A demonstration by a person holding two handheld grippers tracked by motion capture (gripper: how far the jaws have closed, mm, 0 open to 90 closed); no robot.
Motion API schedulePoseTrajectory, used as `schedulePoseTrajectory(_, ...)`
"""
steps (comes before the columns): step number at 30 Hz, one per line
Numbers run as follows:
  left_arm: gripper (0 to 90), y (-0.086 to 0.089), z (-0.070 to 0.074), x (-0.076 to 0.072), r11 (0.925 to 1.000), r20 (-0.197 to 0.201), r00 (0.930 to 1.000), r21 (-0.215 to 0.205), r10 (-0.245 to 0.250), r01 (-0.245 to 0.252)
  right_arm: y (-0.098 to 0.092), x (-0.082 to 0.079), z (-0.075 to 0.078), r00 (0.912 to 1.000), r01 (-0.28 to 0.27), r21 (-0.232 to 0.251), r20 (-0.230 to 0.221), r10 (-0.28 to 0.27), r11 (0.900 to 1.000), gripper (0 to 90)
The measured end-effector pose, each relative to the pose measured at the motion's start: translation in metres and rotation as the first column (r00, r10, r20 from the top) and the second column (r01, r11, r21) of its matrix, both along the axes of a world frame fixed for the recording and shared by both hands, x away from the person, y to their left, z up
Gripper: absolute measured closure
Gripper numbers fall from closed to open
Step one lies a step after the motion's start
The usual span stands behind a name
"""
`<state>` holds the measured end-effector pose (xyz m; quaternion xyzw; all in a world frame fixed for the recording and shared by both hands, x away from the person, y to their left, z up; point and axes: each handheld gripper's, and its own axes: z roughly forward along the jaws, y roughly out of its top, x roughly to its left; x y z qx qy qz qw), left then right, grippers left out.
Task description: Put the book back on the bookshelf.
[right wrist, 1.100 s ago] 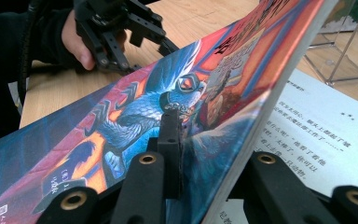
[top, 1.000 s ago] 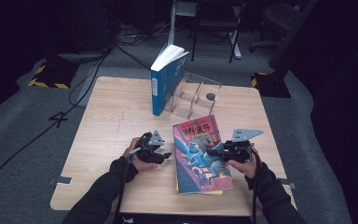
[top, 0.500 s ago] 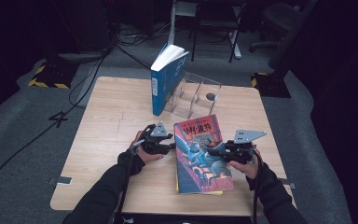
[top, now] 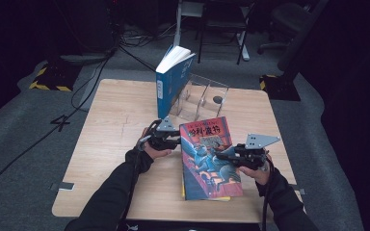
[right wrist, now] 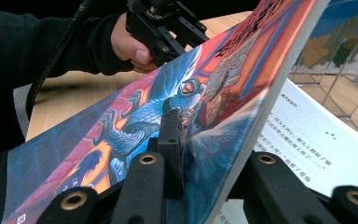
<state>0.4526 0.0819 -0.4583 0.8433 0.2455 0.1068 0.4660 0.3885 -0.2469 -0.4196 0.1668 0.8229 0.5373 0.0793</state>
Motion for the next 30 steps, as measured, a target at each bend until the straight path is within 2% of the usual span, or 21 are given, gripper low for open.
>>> schedulePoseTrajectory(3,68.6,0.001,0.006,0.003,0.9993,0.008,0.9998,-0.034,-0.017,0.017,-0.001,-0.001,0.002,0.9998,0.009,0.013,0.018,-0.01,1.0,75.0)
schedulePoseTrajectory(4,73.4,0.001,0.01,0.003,0.9988,0.017,0.9995,-0.041,-0.028,0.028,-0.001,-0.001,0.004,0.9995,0.012,0.021,0.028,-0.012,1.0,74.9)
schedulePoseTrajectory(6,75.8,0.0,0.013,0.004,0.9979,0.022,0.9988,-0.049,-0.043,0.044,-0.002,-0.001,0.004,0.9993,0.012,0.026,0.034,-0.013,1.0,74.8)
schedulePoseTrajectory(9,85.1,-0.001,0.02,0.003,0.9967,0.039,0.9973,-0.051,-0.062,0.064,-0.004,0.0,0.006,0.9995,-0.002,0.048,0.032,0.001,0.999,73.4)
schedulePoseTrajectory(11,88.5,-0.002,0.023,0.003,0.9952,0.051,0.9957,-0.056,-0.077,0.08,-0.006,0.001,0.008,0.9995,-0.016,0.046,0.029,0.015,0.999,71.0)
schedulePoseTrajectory(16,89.6,-0.004,0.027,0.003,0.9938,0.066,0.9937,-0.058,-0.091,0.095,-0.004,0.004,0.013,0.9991,-0.037,0.02,0.022,0.037,0.999,67.9)
schedulePoseTrajectory(18,89.7,-0.004,0.029,0.003,0.9943,0.081,0.9931,-0.058,-0.085,0.09,-0.003,0.008,0.017,0.9987,-0.05,0.002,-0.007,0.05,0.999,63.6)
schedulePoseTrajectory(19,89.7,-0.004,0.029,0.003,0.9943,0.081,0.9931,-0.058,-0.085,0.09,-0.003,0.008,0.017,0.9987,-0.05,0.002,-0.007,0.05,0.999,63.6)
schedulePoseTrajectory(23,89.9,-0.008,0.032,0.0,0.9943,0.097,0.9926,-0.069,-0.074,0.081,-0.003,0.019,0.022,0.9951,-0.054,-0.012,-0.084,0.053,0.998,62.7)
schedulePoseTrajectory(25,89.9,-0.008,0.034,0.0,0.9939,0.099,0.992,-0.071,-0.078,0.085,-0.003,0.022,0.025,0.996,-0.047,-0.013,-0.077,0.046,0.999,70.9)
schedulePoseTrajectory(30,89.9,-0.006,0.042,-0.001,0.9952,0.118,0.9904,-0.059,-0.071,0.078,-0.002,0.021,0.028,0.9985,-0.03,-0.018,-0.045,0.029,0.999,74.9)
